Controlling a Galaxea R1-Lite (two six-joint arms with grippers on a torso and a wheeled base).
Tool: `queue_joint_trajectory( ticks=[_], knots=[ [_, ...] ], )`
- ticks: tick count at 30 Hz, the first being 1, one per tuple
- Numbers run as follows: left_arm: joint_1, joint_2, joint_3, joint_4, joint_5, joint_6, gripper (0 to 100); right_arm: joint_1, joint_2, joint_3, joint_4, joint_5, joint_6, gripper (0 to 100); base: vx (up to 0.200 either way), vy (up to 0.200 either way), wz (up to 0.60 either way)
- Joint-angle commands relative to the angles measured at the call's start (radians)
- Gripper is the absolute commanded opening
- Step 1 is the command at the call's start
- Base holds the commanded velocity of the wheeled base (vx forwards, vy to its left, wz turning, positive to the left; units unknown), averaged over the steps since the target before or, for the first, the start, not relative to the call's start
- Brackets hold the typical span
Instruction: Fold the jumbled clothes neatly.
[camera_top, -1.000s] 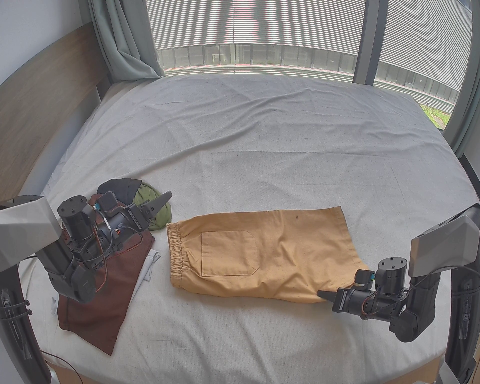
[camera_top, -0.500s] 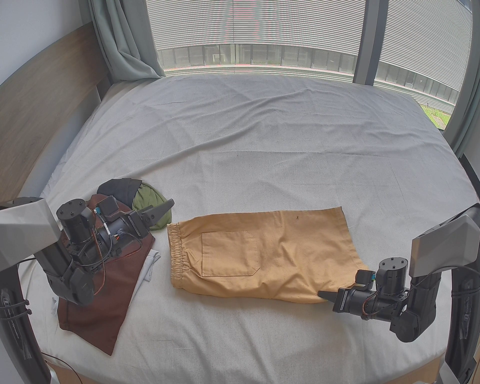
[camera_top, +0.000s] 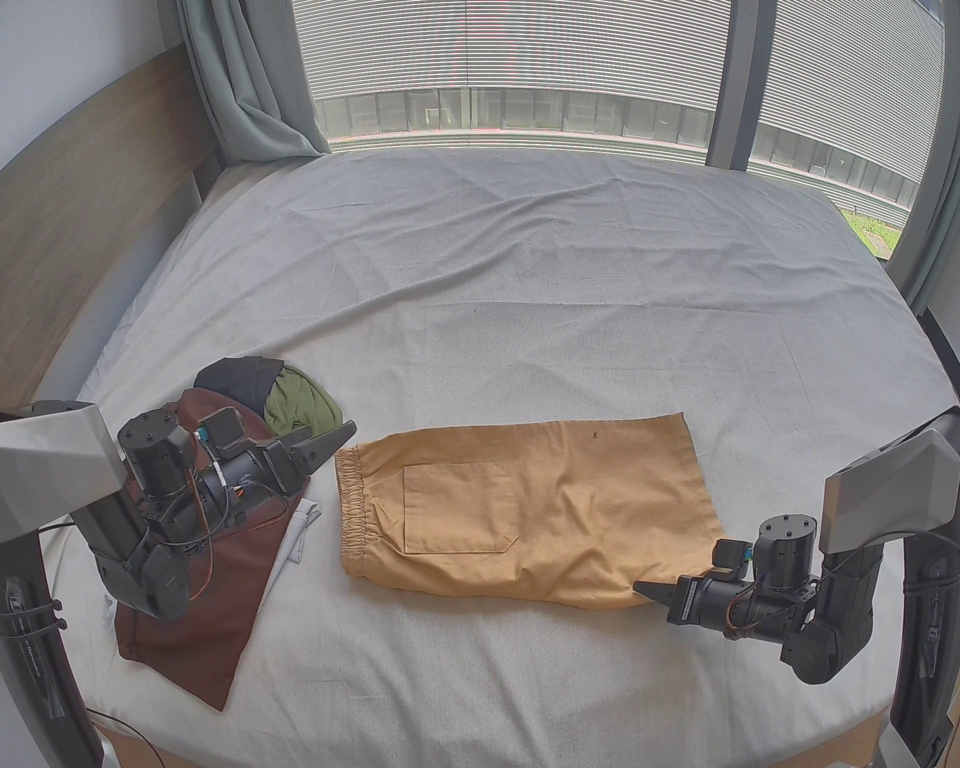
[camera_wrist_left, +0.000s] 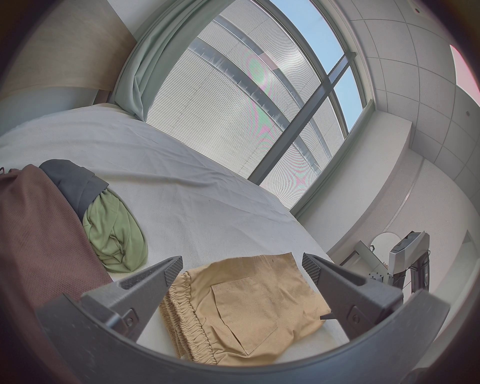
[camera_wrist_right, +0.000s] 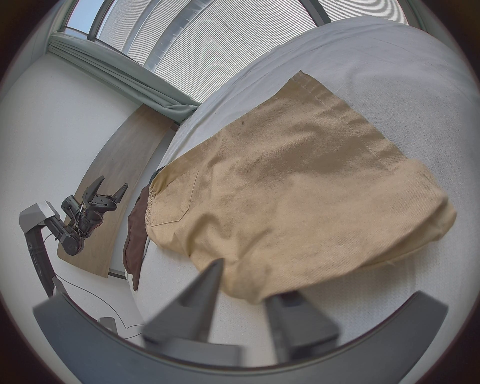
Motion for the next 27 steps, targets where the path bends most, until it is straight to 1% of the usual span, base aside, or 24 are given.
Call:
queue_joint_trajectory(
  ticks=[1, 9, 10, 12, 15, 17, 18, 19, 20, 24, 27],
  knots=[
    [0.000, 0.005, 0.003, 0.000, -0.011, -0.001, 100, -0.001, 0.000, 0.002, -0.001, 0.000, -0.001, 100, 0.000, 0.000, 0.00],
    [0.006, 0.021, -0.010, -0.002, -0.025, 0.007, 100, 0.013, -0.011, 0.074, 0.000, 0.023, -0.007, 100, 0.000, 0.000, 0.00],
    [0.007, 0.019, -0.009, -0.002, -0.033, 0.007, 100, 0.013, -0.011, 0.093, 0.002, 0.043, -0.008, 100, 0.000, 0.000, 0.00],
    [0.009, 0.018, -0.007, -0.002, -0.043, 0.009, 100, 0.020, -0.011, 0.108, 0.000, 0.062, -0.016, 100, 0.000, 0.000, 0.00],
    [0.009, 0.018, -0.009, -0.002, -0.045, 0.009, 100, 0.030, -0.015, 0.136, 0.000, 0.091, -0.062, 100, 0.000, 0.000, 0.00],
    [0.009, 0.019, -0.007, -0.002, -0.045, 0.009, 100, 0.036, -0.037, 0.157, -0.001, 0.131, -0.097, 100, 0.000, 0.000, 0.00],
    [0.009, 0.019, -0.007, -0.002, -0.045, 0.009, 100, 0.040, -0.047, 0.162, -0.001, 0.146, -0.105, 100, 0.000, 0.000, 0.00],
    [0.009, 0.021, -0.007, -0.002, -0.045, 0.009, 100, 0.050, -0.073, 0.172, -0.001, 0.181, -0.116, 100, 0.000, 0.000, 0.00],
    [0.009, 0.021, -0.007, 0.000, -0.045, 0.009, 100, 0.051, -0.095, 0.169, -0.001, 0.200, -0.117, 100, 0.000, 0.000, 0.00],
    [0.009, 0.019, -0.003, -0.002, -0.045, 0.009, 100, 0.051, -0.149, 0.157, -0.001, 0.204, -0.114, 100, 0.000, 0.000, 0.00],
    [0.007, 0.019, 0.002, 0.000, -0.045, 0.009, 100, 0.039, -0.176, 0.116, 0.000, 0.203, -0.093, 100, 0.000, 0.000, 0.00]
  ],
)
